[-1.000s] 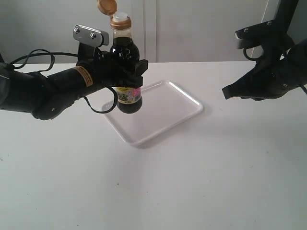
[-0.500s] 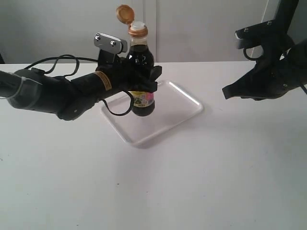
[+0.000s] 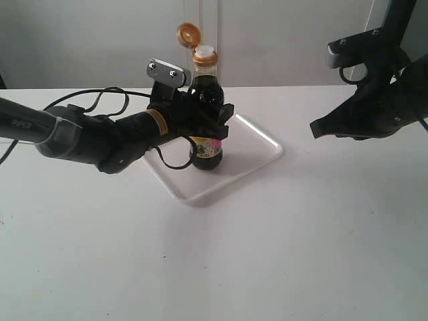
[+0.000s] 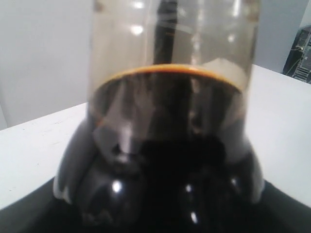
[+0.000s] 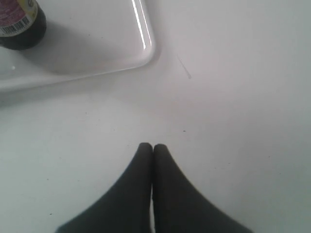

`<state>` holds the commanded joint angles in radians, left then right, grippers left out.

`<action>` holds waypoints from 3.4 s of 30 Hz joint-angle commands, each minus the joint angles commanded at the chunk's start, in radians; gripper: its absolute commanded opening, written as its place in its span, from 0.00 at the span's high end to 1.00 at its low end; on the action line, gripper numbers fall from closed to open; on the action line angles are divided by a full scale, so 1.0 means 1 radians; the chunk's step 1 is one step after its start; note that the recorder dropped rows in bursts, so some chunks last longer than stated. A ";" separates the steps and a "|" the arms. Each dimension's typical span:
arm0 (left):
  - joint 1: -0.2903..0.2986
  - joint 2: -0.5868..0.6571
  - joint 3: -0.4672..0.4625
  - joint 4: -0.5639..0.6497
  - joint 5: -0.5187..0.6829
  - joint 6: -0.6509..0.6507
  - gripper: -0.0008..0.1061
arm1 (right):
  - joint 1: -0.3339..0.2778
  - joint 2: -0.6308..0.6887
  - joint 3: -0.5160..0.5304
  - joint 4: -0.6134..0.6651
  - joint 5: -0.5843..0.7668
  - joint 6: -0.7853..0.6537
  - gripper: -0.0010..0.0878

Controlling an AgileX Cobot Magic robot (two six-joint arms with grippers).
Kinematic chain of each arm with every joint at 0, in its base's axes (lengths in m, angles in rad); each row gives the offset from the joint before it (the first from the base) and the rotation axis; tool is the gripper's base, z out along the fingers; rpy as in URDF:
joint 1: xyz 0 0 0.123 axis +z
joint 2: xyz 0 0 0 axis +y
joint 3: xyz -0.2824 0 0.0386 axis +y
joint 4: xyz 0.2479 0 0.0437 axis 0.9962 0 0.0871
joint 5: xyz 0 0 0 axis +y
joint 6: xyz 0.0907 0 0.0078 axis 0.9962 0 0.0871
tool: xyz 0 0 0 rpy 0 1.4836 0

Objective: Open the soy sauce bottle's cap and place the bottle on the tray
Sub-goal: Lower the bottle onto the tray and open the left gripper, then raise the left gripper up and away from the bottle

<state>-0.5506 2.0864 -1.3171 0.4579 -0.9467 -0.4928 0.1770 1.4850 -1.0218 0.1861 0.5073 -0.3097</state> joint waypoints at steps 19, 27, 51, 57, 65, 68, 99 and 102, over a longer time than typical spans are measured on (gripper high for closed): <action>0.000 0.018 0.000 -0.001 0.056 0.009 0.99 | 0.000 0.000 0.000 0.000 0.000 0.000 0.99; 0.000 0.020 0.000 0.004 0.065 -0.048 0.96 | 0.000 0.000 0.000 0.000 0.000 0.000 0.99; 0.007 0.002 0.000 0.070 0.129 -0.090 0.07 | 0.000 0.000 0.000 0.000 -0.002 0.000 0.99; 0.007 -0.053 0.000 0.089 0.267 -0.092 0.07 | 0.000 0.000 0.000 0.000 -0.002 0.000 0.99; 0.007 -0.108 0.000 0.160 0.276 -0.142 0.07 | 0.000 0.000 0.000 0.000 -0.002 0.000 0.99; 0.007 -0.130 0.000 0.171 0.292 -0.142 0.07 | 0.000 0.000 0.000 0.000 -0.002 0.000 0.99; 0.007 -0.376 0.000 0.179 0.436 -0.108 0.07 | 0.000 0.000 0.000 0.000 -0.001 0.000 0.99; 0.007 -0.406 0.000 0.180 0.495 -0.108 0.07 | 0.000 0.000 0.000 0.000 -0.001 0.000 0.99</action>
<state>-0.5439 1.6806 -1.3171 0.6382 -0.4519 -0.6007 0.1770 1.4850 -1.0218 0.1861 0.5058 -0.3097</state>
